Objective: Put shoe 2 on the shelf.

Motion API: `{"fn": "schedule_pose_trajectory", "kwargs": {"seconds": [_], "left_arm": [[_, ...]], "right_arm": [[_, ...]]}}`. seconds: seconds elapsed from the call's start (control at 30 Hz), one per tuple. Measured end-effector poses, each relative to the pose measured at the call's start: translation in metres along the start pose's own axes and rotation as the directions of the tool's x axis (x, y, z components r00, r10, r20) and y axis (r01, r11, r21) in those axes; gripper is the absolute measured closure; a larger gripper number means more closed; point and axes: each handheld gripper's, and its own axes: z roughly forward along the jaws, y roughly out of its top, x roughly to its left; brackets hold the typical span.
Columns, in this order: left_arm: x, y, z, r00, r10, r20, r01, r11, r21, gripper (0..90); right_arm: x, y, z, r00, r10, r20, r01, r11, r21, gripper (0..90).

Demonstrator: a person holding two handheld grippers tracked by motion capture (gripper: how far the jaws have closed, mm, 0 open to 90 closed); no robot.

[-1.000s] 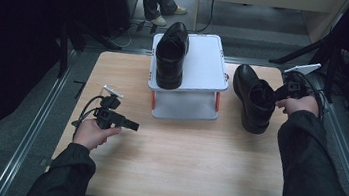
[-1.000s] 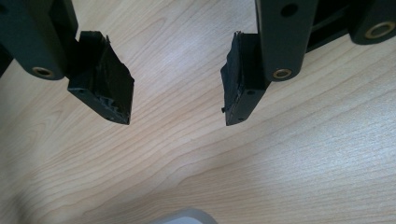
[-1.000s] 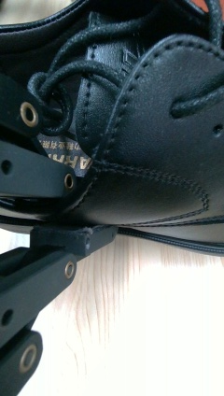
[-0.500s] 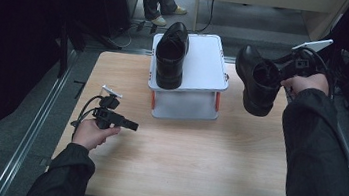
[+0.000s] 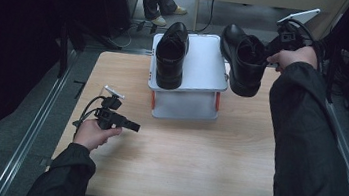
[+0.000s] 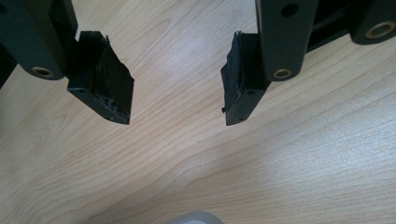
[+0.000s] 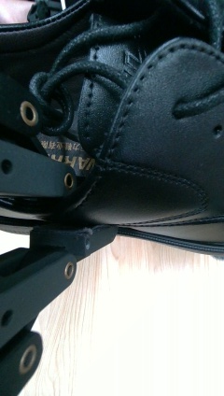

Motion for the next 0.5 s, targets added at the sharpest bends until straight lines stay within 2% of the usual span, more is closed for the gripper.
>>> {"fn": "schedule_pose_trajectory", "kwargs": {"seconds": [0.03, 0.1, 0.3, 0.33, 0.4, 0.5], "left_arm": [[0.0, 0.0, 0.0, 1.0, 0.0, 0.0, 0.0, 1.0, 0.0, 42.4], [0.0, 0.0, -0.001, 1.0, -0.002, 0.004, 0.002, 1.0, 0.002, 42.4], [0.0, 0.0, 0.001, 0.9999, 0.002, 0.012, -0.002, 1.0, 0.008, 42.4], [0.0, 0.0, 0.001, 0.9999, 0.002, 0.012, -0.002, 1.0, 0.008, 42.4], [0.001, 0.0, 0.002, 0.9998, 0.002, 0.02, -0.002, 0.9999, 0.015, 42.5], [0.003, 0.0, 0.001, 0.9993, -0.004, 0.037, 0.003, 0.9999, 0.012, 43.0]], "right_arm": [[0.0, 0.0, 0.0, 1.0, 0.0, 0.0, 0.0, 1.0, 0.0, 84.8], [0.014, 0.004, 0.007, 0.9998, -0.016, 0.008, 0.016, 1.0, 0.012, 84.7], [0.038, 0.011, 0.027, 0.999, -0.039, 0.021, 0.038, 0.998, 0.044, 84.7], [0.038, 0.011, 0.027, 0.999, -0.039, 0.021, 0.038, 0.998, 0.044, 84.7], [0.051, 0.016, 0.037, 0.9984, -0.048, 0.028, 0.046, 0.997, 0.057, 84.7], [0.058, 0.018, 0.044, 0.9979, -0.055, 0.033, 0.053, 0.997, 0.059, 84.7]]}}
